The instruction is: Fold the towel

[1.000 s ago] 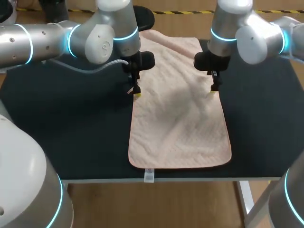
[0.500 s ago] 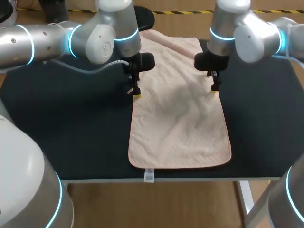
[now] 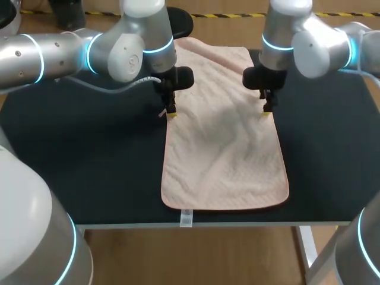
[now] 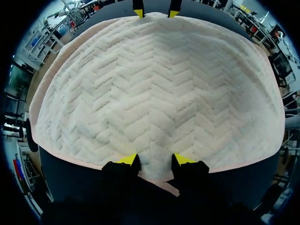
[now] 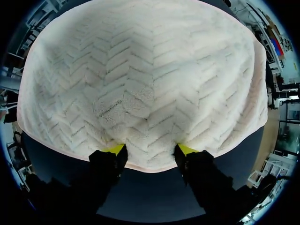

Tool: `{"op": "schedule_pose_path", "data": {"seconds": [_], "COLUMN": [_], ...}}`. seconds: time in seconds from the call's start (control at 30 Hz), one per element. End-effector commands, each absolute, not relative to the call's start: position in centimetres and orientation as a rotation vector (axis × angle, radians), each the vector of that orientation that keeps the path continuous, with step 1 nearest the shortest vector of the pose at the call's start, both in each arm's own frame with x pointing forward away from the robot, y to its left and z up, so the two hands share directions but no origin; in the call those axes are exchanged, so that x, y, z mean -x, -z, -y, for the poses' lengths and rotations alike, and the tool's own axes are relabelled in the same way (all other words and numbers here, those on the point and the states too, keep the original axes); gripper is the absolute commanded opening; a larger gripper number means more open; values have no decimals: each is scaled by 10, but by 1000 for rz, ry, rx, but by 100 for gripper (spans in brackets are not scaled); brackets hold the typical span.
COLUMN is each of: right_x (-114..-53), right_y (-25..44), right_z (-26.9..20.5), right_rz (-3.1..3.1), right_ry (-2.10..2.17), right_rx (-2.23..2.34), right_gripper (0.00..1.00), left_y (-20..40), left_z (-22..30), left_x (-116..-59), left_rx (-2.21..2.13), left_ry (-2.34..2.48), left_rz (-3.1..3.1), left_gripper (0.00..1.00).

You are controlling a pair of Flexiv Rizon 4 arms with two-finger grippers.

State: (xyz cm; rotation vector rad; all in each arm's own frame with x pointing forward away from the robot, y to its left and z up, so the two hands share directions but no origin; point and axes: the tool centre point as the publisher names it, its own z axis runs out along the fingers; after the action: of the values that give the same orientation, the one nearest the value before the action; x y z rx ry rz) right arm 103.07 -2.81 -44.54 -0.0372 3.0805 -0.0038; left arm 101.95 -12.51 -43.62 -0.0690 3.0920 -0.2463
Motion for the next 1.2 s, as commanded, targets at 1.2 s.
{"op": "schedule_pose_path", "data": {"seconds": [1.2], "right_x": [-1053], "right_y": [249], "right_z": [31], "right_rz": [-2762], "right_ry": [-63], "right_rx": [203], "right_gripper": [0], "left_y": [234], "left_z": [86], "left_x": [-1034], "left_rx": [114], "left_ry": [374], "left_rz": [-2745], "left_gripper": [0]}}
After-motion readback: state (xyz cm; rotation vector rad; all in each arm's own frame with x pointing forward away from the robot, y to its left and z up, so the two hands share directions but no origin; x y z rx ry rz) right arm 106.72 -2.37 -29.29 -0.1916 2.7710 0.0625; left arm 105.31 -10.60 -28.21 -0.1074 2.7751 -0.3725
